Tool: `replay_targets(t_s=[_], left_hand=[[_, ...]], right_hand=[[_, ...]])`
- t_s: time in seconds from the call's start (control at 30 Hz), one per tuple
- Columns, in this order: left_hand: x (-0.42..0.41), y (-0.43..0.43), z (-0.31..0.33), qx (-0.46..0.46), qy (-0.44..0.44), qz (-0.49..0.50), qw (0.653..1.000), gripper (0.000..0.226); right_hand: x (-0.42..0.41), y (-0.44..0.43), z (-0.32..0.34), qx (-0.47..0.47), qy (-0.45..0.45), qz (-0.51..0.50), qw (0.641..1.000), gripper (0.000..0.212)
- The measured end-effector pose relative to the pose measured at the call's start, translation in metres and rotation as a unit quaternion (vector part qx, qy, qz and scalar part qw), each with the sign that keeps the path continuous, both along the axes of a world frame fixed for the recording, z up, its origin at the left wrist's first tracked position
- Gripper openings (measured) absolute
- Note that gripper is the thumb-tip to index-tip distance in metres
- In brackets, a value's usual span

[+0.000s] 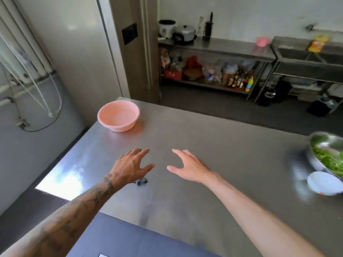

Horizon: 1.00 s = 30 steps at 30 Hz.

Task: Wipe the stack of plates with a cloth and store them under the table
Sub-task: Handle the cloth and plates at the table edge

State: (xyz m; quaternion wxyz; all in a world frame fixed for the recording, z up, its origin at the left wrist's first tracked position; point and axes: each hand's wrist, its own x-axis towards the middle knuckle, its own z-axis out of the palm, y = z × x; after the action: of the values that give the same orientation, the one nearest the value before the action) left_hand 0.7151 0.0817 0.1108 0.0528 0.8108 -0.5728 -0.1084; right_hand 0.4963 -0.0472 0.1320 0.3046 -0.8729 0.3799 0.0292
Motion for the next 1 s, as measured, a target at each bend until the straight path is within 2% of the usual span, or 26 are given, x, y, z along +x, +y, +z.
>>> replay_targets(t_s=[0.17, 0.33, 0.43, 0.53, 0.63, 0.8, 1.0], left_hand=[[0.075, 0.006, -0.093, 0.059, 0.029, 0.041, 0.997, 0.072], [0.1, -0.003, -0.176, 0.135, 0.04, 0.024, 0.99, 0.087], [0.098, -0.01, -0.203, 0.113, 0.065, 0.04, 0.991, 0.074], [0.09, -0.014, -0.208, 0.045, 0.118, 0.052, 0.991, 0.053], [0.075, -0.021, -0.195, 0.0, 0.163, 0.047, 0.985, 0.049], [0.013, -0.045, -0.149, -0.051, 0.236, 0.038, 0.97, 0.04], [-0.098, -0.08, -0.108, -0.058, 0.209, -0.016, 0.976, 0.043]], right_hand=[[0.103, -0.001, -0.091, 0.059, 0.044, 0.028, 0.997, 0.079], [0.162, 0.008, -0.172, 0.098, 0.078, 0.051, 0.991, 0.078], [0.173, 0.009, -0.2, 0.111, 0.08, 0.051, 0.989, 0.075], [0.171, 0.007, -0.211, 0.1, 0.07, 0.047, 0.991, 0.072], [0.158, 0.002, -0.205, 0.108, 0.033, 0.035, 0.993, 0.069], [0.1, -0.017, -0.181, 0.09, -0.036, -0.036, 0.995, 0.04], [-0.021, -0.048, -0.145, 0.05, -0.087, -0.056, 0.993, 0.032]])
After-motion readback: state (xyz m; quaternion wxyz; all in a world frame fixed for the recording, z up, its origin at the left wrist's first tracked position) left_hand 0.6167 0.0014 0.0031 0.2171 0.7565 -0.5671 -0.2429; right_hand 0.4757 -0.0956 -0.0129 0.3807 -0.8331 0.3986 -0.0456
